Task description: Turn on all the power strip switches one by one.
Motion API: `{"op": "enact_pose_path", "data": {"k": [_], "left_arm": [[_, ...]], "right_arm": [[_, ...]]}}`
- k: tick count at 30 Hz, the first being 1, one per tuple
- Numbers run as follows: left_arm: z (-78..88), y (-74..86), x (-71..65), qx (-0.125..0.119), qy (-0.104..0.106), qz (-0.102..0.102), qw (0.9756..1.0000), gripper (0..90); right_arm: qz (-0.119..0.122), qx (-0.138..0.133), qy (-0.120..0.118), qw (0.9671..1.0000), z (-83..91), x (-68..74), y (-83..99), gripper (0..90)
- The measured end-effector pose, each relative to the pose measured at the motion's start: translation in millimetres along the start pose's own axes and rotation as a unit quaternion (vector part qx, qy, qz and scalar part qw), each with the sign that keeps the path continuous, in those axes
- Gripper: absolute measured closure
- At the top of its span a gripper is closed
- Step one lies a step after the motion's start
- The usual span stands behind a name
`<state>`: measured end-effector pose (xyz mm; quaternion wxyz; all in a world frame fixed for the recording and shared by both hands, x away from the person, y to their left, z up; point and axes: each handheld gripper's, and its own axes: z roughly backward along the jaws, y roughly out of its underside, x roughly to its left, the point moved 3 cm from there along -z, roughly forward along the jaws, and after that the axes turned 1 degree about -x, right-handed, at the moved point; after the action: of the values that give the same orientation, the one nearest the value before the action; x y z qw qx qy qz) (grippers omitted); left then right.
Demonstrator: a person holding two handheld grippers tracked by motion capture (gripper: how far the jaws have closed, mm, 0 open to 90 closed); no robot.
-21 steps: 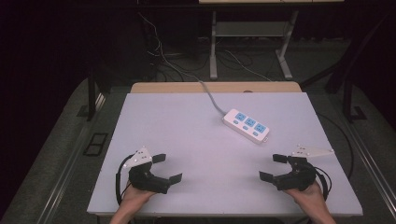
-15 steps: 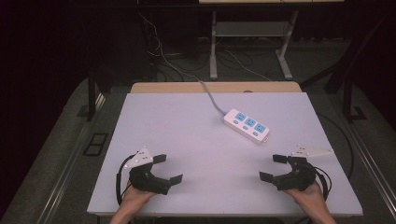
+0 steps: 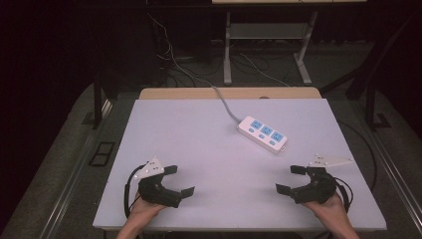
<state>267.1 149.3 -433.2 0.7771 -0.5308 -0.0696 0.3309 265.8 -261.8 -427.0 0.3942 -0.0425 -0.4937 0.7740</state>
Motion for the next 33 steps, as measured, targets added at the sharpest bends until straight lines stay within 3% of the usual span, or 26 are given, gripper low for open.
{"op": "enact_pose_path", "data": {"k": [15, 33], "left_arm": [[0.9, 1.1, 1.6, 0.000, -0.004, 0.006, 1.0000, 0.0], [-0.5, 2.5, 0.8, 0.001, -0.001, 0.002, 1.0000, 0.0]], "right_arm": [[0.011, 0.041, -0.007, 0.9991, -3.3, 1.6, -12.7, 0.5], [0.023, 0.054, -0.018, 0.9981, -9.0, -4.3, -38.4, 0.5]]}}
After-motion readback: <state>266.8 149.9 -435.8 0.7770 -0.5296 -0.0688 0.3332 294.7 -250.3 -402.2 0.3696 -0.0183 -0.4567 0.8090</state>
